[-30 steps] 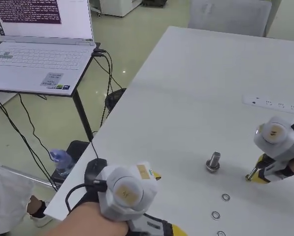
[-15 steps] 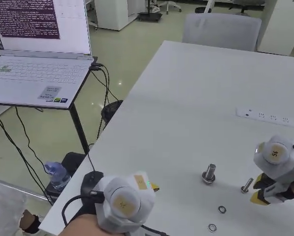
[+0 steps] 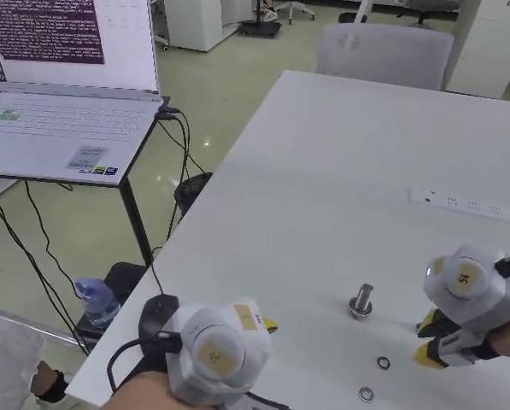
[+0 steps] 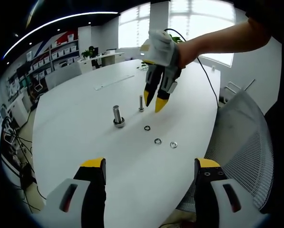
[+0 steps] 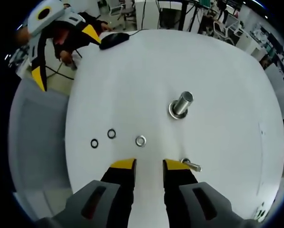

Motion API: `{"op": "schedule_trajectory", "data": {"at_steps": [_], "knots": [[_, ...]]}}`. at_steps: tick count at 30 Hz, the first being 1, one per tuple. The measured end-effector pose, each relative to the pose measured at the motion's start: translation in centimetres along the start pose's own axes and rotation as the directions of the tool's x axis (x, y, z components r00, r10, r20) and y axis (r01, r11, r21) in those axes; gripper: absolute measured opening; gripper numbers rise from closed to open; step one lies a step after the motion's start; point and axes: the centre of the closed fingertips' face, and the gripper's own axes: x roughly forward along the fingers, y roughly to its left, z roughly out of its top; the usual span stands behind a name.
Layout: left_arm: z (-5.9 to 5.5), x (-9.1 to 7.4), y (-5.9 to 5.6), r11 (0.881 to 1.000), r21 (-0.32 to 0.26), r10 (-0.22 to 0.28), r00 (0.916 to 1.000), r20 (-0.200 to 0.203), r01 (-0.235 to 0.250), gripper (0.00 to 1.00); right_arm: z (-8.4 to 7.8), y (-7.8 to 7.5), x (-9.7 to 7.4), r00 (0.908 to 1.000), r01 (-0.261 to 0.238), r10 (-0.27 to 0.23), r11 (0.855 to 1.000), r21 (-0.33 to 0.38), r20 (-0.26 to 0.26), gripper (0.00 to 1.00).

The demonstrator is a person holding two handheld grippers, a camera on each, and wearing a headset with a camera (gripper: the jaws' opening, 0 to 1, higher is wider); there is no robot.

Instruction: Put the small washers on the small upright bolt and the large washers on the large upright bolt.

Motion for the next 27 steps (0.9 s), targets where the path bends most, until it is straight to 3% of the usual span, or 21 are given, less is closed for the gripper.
{"op": "schedule_trajectory", "data": {"at_steps": [15, 20, 27], "knots": [[-0.7, 0.4, 0.0, 1.000, -0.003, -0.004, 0.9999, -0.015, 0.004, 0.81, 1.3, 0.9, 3.0, 0.9996, -0.021, 0.022, 0.999, -0.034, 0.017, 0.26], [-0.5, 0.5, -0.4, 1.000, -0.016, -0.015, 0.9999, 0.001, 0.015, 0.87, 1.3, 1.3, 3.9, 0.9994, -0.033, 0.033, 0.998, -0.050, 0.010, 0.27], [-0.8, 0.4, -0.3, 1.000, -0.014, -0.010, 0.9999, -0.012, 0.010, 0.87, 1.4, 1.4, 4.5, 0.9996, -0.027, 0.026, 0.996, -0.082, -0.008, 0.26]]}}
